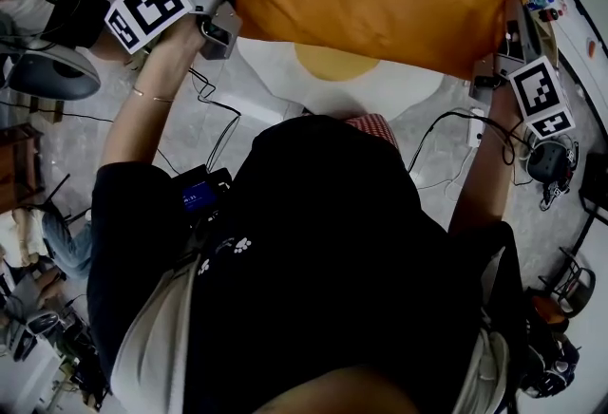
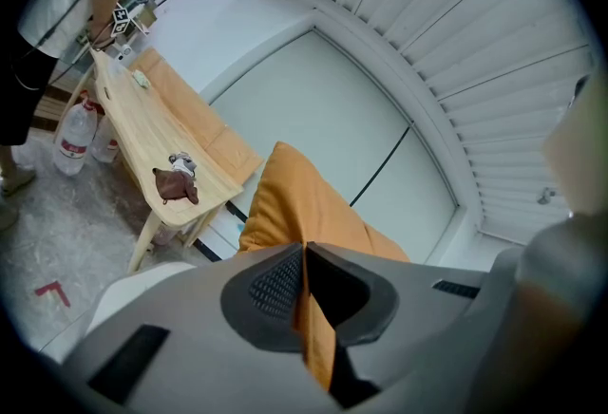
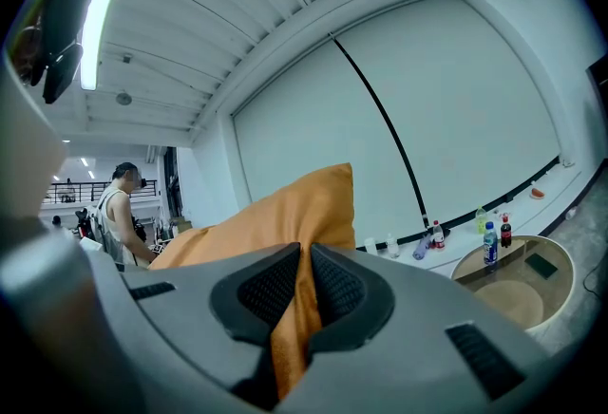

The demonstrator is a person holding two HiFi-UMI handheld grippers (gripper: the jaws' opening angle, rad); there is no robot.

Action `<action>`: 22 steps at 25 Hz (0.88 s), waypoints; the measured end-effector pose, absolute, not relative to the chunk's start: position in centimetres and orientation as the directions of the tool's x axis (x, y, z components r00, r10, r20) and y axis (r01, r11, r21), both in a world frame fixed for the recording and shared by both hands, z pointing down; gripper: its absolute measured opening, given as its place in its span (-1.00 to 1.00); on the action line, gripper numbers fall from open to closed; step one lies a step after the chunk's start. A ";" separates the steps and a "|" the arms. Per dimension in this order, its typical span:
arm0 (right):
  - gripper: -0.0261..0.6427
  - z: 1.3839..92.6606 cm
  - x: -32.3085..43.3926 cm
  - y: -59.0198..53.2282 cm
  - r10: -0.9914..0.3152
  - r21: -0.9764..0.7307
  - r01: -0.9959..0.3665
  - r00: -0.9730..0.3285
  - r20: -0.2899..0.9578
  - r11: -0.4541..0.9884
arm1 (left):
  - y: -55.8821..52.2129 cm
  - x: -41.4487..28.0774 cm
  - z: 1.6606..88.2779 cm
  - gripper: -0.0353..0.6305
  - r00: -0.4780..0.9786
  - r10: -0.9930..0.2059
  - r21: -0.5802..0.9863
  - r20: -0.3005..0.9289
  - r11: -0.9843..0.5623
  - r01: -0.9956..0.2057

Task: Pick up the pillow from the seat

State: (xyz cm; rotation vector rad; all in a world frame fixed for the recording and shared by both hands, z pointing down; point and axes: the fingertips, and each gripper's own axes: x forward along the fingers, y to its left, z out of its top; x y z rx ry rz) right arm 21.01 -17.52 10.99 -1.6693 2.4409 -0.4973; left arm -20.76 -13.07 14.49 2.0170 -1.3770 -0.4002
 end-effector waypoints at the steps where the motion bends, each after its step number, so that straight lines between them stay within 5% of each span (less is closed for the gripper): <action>1: -0.78 11.0 21.0 -17.5 -0.925 -0.348 -0.878 -0.374 0.068 0.329 | -13.0 -20.8 14.5 -0.85 0.400 -0.910 0.665 0.108 -0.233 -0.710; 22: -0.78 12.0 21.5 -17.0 -0.927 -0.375 -0.876 -0.362 0.096 0.304 | -13.3 -20.6 15.1 -0.85 0.419 -0.899 0.672 0.129 -0.231 -0.703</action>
